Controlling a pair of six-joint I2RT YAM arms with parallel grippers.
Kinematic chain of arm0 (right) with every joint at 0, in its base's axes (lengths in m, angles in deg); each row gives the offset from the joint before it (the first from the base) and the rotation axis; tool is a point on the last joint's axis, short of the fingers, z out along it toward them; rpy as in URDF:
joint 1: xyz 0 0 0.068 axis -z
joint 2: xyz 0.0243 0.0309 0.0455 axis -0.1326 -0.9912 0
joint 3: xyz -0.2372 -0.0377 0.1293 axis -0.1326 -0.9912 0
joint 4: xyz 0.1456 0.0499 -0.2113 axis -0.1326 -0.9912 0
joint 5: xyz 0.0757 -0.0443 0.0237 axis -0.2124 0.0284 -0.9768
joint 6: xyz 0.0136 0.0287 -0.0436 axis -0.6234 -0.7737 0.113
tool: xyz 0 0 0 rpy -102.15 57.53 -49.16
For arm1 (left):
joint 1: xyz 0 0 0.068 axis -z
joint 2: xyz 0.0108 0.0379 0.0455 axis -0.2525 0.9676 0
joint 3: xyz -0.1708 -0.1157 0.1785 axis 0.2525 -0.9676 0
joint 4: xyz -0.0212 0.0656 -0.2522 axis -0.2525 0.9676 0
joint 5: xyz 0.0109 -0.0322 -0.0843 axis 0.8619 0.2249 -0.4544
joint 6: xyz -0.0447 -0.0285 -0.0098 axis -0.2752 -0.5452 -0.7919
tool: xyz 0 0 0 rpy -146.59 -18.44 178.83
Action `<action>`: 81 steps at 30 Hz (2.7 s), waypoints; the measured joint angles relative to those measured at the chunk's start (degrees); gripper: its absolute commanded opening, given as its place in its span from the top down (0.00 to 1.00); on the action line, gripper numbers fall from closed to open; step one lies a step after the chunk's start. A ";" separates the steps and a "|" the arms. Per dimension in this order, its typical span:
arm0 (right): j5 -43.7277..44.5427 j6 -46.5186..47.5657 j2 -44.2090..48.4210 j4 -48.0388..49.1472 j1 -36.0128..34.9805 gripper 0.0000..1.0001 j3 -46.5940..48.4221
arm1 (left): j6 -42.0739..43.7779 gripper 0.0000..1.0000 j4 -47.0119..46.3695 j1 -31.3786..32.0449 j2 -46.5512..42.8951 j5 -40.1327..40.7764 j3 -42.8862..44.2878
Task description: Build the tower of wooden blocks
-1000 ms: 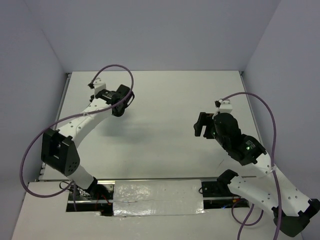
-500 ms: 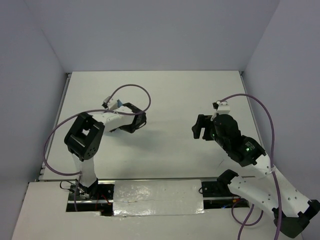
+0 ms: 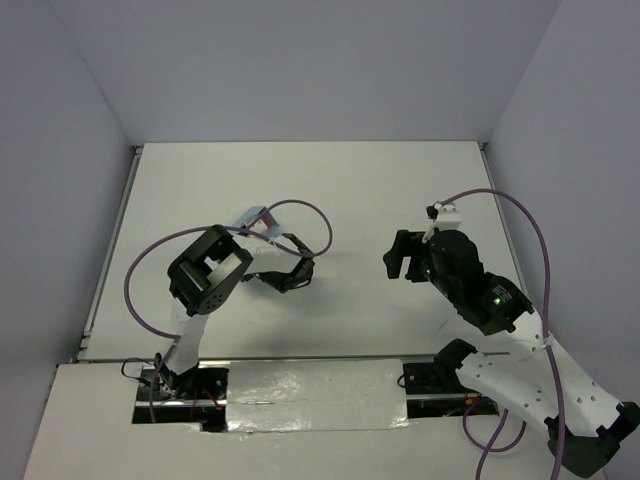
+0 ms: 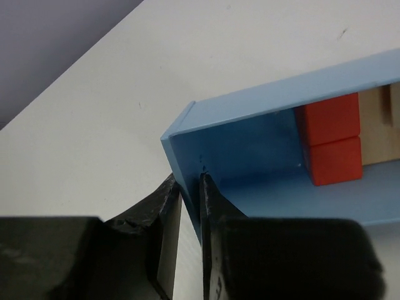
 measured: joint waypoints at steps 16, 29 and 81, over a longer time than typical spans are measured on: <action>-1.20 0.04 -0.24 0.11 0.02 0.14 0.00 | 1.84 0.01 0.92 8.31 5.20 -6.82 -1.62; -1.44 0.31 -0.39 0.11 0.02 0.13 0.00 | 4.81 0.01 -0.20 21.24 -2.32 -7.89 8.81; -19.65 7.74 2.91 2.99 -4.28 0.06 -0.02 | 118.16 0.09 -37.66 -25.97 -11.30 -78.31 10.14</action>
